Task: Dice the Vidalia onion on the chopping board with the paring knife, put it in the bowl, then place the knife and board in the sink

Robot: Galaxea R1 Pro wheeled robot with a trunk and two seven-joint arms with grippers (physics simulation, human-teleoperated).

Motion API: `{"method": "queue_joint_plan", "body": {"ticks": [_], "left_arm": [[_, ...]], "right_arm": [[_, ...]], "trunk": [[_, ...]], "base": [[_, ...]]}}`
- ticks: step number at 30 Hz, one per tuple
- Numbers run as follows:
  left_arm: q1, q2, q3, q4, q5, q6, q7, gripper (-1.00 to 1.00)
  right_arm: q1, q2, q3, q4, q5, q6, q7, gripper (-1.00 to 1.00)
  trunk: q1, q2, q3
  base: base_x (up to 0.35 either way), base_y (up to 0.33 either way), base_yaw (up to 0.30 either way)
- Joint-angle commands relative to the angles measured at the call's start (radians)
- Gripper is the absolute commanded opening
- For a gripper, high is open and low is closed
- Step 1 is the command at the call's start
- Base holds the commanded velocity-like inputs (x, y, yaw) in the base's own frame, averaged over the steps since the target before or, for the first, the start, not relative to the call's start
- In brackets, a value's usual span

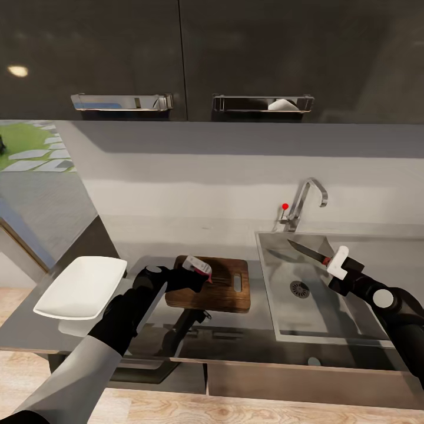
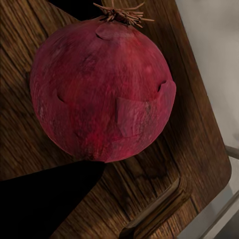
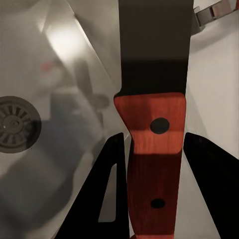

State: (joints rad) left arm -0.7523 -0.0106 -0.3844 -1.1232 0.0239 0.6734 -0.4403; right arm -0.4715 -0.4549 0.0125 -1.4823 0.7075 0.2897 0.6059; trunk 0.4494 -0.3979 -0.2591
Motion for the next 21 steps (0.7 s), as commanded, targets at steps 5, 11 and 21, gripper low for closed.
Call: {"method": "queue_joint_plan", "body": {"ticks": [5, 11, 21], "left_arm": [[-0.001, 0.0, 0.0, -0.001, 0.001, 0.006, -0.002, -1.0], [-0.001, 0.001, -0.001, 0.001, 0.001, 0.006, -0.002, -1.0], [-0.001, 0.001, -0.001, 0.002, 0.0, 0.006, -0.002, -1.0]], "right_arm": [[-0.001, -0.001, 0.001, -0.002, 0.006, 0.005, 0.005, -1.0], [-0.001, -0.001, 0.001, -0.002, 0.006, 0.005, 0.005, -1.0], [-0.001, -0.001, 0.001, -0.001, 0.006, 0.005, 0.005, -1.0]], "trunk": [[0.001, -0.002, -0.002], [0.001, -0.002, -0.002], [0.001, -0.002, -0.002]], "base": [[0.0, 0.0, 0.0], [0.0, 0.0, 0.0], [0.0, 0.0, 0.0]]}}
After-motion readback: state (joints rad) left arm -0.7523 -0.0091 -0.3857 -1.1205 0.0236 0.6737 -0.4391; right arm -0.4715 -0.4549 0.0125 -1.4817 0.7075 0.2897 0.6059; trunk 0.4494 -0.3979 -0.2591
